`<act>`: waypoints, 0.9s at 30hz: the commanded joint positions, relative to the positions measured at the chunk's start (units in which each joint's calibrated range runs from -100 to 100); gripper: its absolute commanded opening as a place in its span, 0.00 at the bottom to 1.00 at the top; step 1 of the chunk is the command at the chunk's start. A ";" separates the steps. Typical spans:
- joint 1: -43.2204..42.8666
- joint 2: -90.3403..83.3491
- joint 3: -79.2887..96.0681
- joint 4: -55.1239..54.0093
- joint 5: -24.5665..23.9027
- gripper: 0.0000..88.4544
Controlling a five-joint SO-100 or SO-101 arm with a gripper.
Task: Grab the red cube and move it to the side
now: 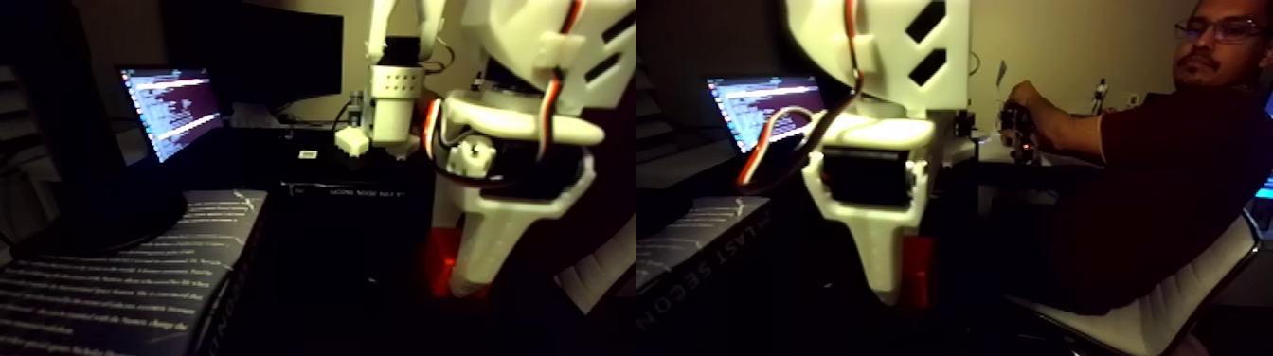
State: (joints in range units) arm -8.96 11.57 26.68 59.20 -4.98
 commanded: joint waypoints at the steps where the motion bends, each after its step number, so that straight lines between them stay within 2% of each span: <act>1: -0.37 -0.73 -1.15 0.09 -0.17 0.06; 15: -0.78 -3.33 -1.24 0.68 0.48 0.07; 27: -1.62 -12.66 -10.03 13.69 1.77 0.07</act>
State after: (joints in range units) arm -9.58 2.82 19.51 70.38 -3.93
